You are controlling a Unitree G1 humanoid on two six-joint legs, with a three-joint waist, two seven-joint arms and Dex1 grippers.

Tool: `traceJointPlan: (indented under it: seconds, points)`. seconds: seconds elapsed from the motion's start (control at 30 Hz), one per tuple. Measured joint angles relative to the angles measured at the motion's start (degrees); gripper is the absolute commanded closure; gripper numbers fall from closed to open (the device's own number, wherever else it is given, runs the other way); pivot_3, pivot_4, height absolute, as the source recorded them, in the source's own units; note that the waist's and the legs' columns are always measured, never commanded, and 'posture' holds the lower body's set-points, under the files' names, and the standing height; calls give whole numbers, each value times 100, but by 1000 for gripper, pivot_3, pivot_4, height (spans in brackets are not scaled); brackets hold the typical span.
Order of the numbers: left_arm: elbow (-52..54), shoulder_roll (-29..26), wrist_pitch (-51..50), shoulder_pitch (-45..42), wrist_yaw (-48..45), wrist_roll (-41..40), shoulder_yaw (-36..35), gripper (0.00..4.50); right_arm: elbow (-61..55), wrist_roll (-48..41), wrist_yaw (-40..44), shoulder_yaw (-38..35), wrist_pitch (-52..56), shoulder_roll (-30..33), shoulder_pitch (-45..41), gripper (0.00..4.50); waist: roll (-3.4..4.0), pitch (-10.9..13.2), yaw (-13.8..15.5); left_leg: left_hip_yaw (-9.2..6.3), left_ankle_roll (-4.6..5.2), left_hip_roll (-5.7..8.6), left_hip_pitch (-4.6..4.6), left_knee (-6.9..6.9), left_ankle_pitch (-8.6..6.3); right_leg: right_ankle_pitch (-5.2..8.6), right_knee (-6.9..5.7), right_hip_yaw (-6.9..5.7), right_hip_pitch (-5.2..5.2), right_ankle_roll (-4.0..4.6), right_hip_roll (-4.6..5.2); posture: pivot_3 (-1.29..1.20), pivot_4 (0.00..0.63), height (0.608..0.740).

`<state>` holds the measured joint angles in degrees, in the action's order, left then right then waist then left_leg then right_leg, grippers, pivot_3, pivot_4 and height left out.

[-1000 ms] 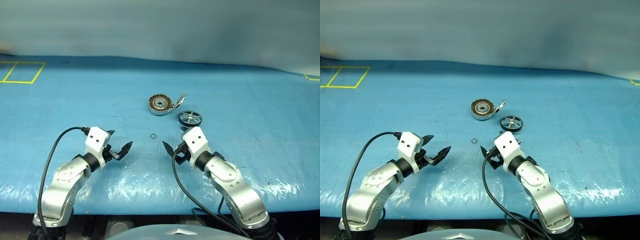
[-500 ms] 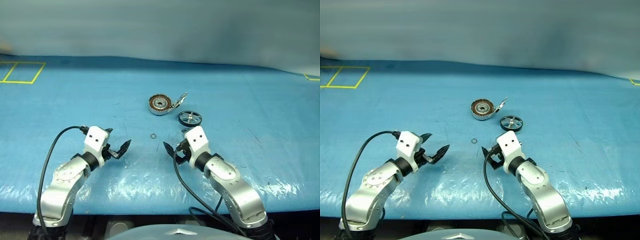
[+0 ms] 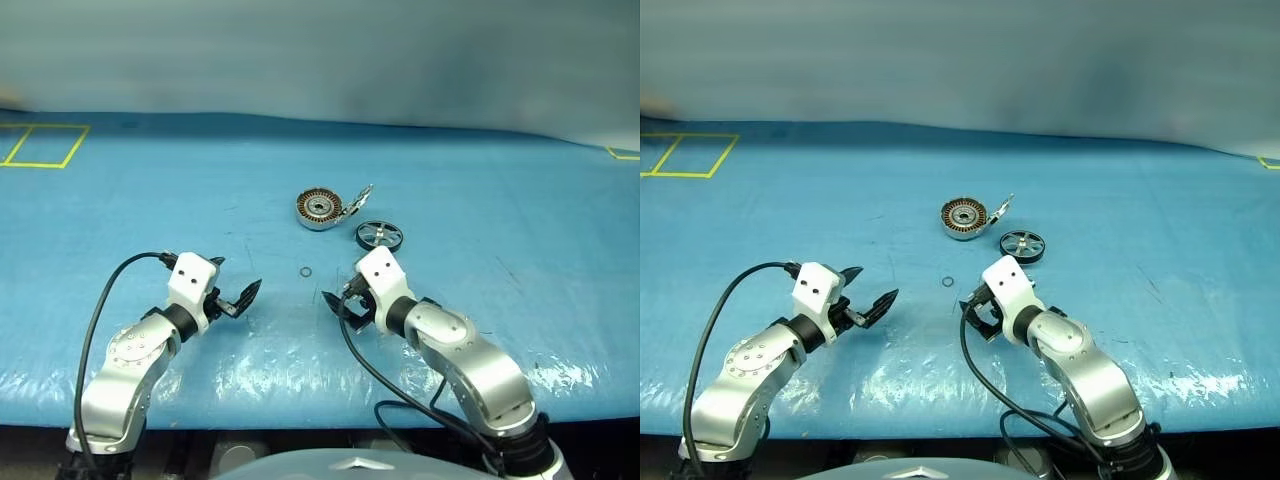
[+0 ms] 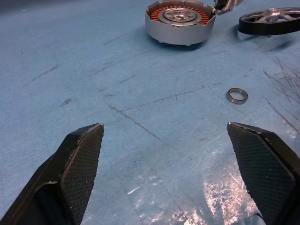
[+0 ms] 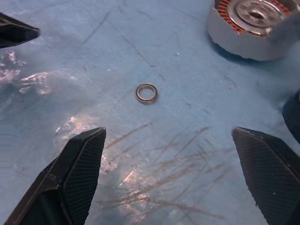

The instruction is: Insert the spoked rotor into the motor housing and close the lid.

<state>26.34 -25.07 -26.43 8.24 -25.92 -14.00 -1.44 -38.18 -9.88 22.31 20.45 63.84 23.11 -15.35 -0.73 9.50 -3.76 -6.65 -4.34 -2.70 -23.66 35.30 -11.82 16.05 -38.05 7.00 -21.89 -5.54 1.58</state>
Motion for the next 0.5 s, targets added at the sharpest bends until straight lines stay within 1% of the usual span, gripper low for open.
traceJointPlan:
  seconds: [0.03, 0.1, 0.17, 0.27, 0.37, 0.5]
  points:
    - [-11, 28, 64, 41, 2, 15, 28, 31, 4, -42, 112, 128, 215, 65, -458, 0, 0, 0, -4, -2, 1, -1, 4, -2, 0, 0, -3, -2, 0, -1, -1, 0, 150, 740]
    - [-45, 51, 110, 84, -1, 46, 115, 31, 150, -156, 214, 233, 502, -47, -1128, 0, 0, 0, -8, -3, 1, -2, 6, -7, 1, 0, -10, -2, -3, 1, -4, 0, 150, 740]
    - [-76, 123, 189, 144, 8, 71, 200, 31, 597, -269, 329, 380, 802, -282, -1862, 0, 2, 1, -16, -4, 1, -3, 2, -9, 1, -9, -11, -3, -7, 16, -6, 0, 150, 740]
    - [-96, 207, 270, 213, 45, 145, 252, 31, 1481, -335, 417, 496, 922, -561, -2599, 0, 3, 2, -5, -7, 1, 0, -4, -11, 0, -11, -8, -4, -8, 19, -4, 0, 150, 740]
    - [-104, 273, 362, 300, 85, 181, 314, 31, 2674, -148, 419, 731, 571, -794, -3298, 0, 6, 3, -16, -6, 1, -1, -3, -15, 0, -10, -9, -5, -13, 20, -4, 0, 150, 740]
    - [-103, 381, 462, 454, 121, 249, 400, 31, 4276, 372, 293, 1080, -263, -1110, -3862, 0, 9, 5, -34, -6, 1, -1, -4, -20, 0, -10, -10, -5, -19, 21, -4, 0, 150, 740]
